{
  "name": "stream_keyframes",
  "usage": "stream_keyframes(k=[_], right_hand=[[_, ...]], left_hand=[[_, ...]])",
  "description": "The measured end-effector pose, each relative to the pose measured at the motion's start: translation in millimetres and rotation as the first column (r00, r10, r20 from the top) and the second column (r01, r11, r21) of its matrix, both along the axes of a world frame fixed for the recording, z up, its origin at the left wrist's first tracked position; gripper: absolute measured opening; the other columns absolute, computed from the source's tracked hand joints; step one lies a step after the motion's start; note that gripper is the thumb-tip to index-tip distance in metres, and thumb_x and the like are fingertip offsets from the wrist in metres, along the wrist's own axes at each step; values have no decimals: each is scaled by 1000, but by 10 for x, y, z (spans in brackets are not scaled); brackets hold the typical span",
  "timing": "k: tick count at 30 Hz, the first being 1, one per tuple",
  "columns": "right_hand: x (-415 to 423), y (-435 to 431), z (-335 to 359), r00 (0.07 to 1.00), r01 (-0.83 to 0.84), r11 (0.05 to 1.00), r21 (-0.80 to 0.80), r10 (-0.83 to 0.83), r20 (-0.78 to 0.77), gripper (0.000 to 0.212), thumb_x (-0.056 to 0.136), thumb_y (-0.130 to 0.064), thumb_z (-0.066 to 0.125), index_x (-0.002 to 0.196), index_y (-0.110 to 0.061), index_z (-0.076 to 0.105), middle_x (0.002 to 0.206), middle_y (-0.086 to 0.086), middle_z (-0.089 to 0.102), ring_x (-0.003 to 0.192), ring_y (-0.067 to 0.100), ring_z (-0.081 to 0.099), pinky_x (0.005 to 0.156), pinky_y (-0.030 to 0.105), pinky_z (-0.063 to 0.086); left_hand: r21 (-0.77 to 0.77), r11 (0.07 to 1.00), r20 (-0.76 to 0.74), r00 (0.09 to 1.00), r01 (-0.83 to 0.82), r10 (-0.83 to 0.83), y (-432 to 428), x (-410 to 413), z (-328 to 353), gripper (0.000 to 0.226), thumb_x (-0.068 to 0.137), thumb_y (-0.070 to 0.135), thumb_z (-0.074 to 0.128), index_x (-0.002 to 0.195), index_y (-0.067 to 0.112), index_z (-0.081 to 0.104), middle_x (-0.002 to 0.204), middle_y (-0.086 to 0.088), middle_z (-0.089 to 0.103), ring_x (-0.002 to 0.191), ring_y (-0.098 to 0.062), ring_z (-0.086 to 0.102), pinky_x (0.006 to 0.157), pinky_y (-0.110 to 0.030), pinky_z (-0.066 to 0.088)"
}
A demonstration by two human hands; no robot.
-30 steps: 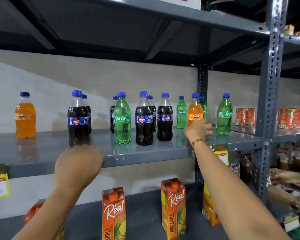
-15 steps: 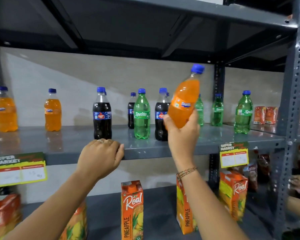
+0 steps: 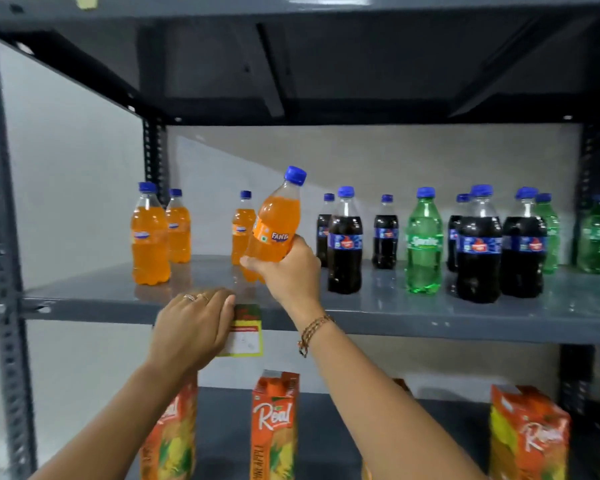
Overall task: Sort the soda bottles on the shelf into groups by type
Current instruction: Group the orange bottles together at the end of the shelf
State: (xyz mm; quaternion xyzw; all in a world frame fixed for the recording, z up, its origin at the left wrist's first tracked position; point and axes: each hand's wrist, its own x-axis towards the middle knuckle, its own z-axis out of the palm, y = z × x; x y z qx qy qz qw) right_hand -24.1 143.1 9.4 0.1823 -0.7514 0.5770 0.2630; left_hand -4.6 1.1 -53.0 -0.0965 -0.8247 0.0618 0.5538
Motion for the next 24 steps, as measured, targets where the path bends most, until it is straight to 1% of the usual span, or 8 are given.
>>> stream_keyframes(k=[2, 6, 8, 12, 17, 21, 22, 24], right_hand=[[-137, -190, 39, 998, 56, 995, 78, -56, 9, 59, 67, -40, 81, 114, -15, 55, 115, 4, 66, 104, 22, 63, 77, 27, 46], [-320, -402, 30, 991, 120, 971, 207, -130, 34, 63, 68, -44, 79, 116, -13, 53, 117, 6, 64, 108, 26, 60, 86, 35, 50], [-373, -440, 18, 988, 130, 959, 253, -147, 49, 62, 69, -44, 78, 117, -13, 54, 118, 7, 63, 108, 26, 61, 86, 35, 50], [-453, -440, 8, 982, 152, 942, 301, -178, 63, 59, 69, -46, 78, 114, -13, 57, 115, 7, 65, 104, 25, 63, 81, 32, 48], [-480, -438, -8, 981, 148, 937, 316, -180, 74, 62, 68, -45, 79, 115, -11, 55, 114, 7, 65, 105, 26, 62, 81, 33, 49], [-369, -332, -19, 992, 73, 962, 262, -97, 78, 67, 71, -47, 75, 123, -13, 49, 121, 7, 61, 112, 26, 59, 87, 34, 49], [-308, -271, -20, 996, 74, 971, 226, -84, 36, 66, 75, -45, 72, 126, -12, 47, 123, 6, 60, 113, 24, 57, 89, 33, 48], [-166, -28, -46, 976, 171, 978, 122, -151, -154, 54, 83, -39, 67, 125, -9, 51, 117, 6, 61, 109, 21, 57, 90, 33, 49]], left_hand=[[19, 1000, -7, 1000, 11, -11, -55, -49, -51, 51, 96, 28, 22, 76, 12, 66, 73, -6, 72, 58, -27, 66, 52, -32, 48], [19, 1000, -58, 998, 22, -21, -39, -138, -108, 50, 97, 27, 21, 72, 12, 62, 69, -7, 67, 59, -27, 62, 56, -35, 48], [3, 1000, -113, 993, 15, -15, -25, -151, -108, 49, 97, 25, 22, 69, 11, 60, 65, -7, 65, 56, -26, 60, 54, -34, 45], [20, 1000, -148, 989, 18, -14, 4, -149, -111, 44, 96, 23, 26, 67, 11, 58, 64, -7, 64, 56, -25, 59, 55, -33, 43], [29, 999, -131, 991, 24, -20, -5, -170, -125, 41, 95, 23, 29, 70, 10, 59, 66, -8, 65, 57, -25, 60, 55, -34, 44], [20, 999, -106, 994, 29, -27, 15, -143, -115, 38, 93, 22, 32, 68, 10, 57, 65, -8, 65, 56, -26, 60, 54, -32, 43], [20, 999, -98, 995, 29, -27, 4, -144, -104, 37, 92, 22, 33, 67, 9, 57, 64, -9, 65, 55, -27, 60, 54, -32, 44], [31, 998, -65, 997, 48, -46, 17, -134, -79, 37, 91, 23, 34, 66, 10, 57, 64, -9, 66, 54, -28, 60, 53, -33, 45]])
